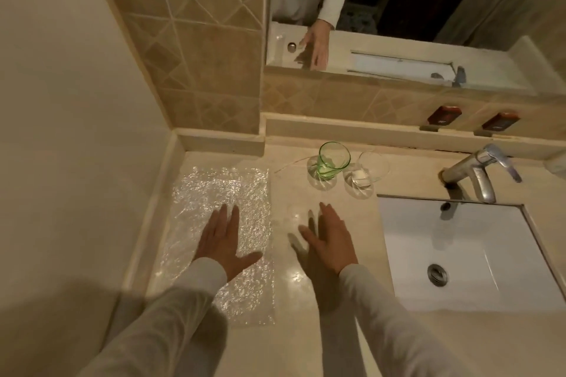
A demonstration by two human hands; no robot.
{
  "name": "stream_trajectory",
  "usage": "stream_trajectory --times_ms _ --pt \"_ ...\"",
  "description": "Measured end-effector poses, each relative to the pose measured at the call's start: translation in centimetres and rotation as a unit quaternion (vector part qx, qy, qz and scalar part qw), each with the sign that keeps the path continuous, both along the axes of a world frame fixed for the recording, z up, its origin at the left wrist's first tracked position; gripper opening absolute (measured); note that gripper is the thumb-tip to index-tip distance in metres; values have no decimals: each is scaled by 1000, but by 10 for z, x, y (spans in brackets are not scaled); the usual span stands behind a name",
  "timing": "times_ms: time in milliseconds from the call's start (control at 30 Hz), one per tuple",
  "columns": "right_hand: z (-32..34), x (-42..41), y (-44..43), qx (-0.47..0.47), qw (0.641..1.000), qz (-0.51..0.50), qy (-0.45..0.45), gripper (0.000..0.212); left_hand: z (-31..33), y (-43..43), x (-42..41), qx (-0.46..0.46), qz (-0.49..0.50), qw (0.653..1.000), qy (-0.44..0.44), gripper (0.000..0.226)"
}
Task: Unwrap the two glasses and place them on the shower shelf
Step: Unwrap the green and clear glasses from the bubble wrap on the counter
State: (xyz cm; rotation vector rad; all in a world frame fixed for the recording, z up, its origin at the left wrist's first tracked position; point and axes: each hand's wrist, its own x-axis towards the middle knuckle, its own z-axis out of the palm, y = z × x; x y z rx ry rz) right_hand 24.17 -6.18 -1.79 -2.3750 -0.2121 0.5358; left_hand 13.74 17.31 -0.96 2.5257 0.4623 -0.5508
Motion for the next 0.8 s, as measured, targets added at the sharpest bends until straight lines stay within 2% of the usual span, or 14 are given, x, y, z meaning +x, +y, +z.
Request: stream_trajectory --times_ms 67,133,233,333,400,467,533,667,767,800 --pt "10 25 -19 83 991 -102 23 80 13 -21 30 -85 51 994 -36 115" --pt "16 48 -38 128 977 -169 18 76 19 -44 61 -148 97 982 -72 112" --pt "16 77 -59 142 967 -212 -5 68 16 -72 104 -182 139 968 -103 112" --pt "5 107 -74 164 962 -220 -9 62 3 -96 143 -237 184 948 -107 120" --pt "-1 126 -78 170 962 -215 -12 70 -7 -106 167 -270 220 931 -110 127" --pt "-8 142 -80 173 961 -214 -5 99 -13 -117 189 -296 238 918 -116 132" --pt "-12 155 -81 186 958 -217 0 122 -20 -129 205 -340 264 893 -130 123" --pt "-26 172 -85 199 953 -229 0 124 -31 -149 221 -389 274 865 -159 110" --pt "-34 174 -86 200 952 -230 -7 116 -41 -153 232 -403 277 857 -160 100" --pt "-36 174 -86 200 952 -233 -9 110 -40 -155 236 -424 294 842 -155 95"
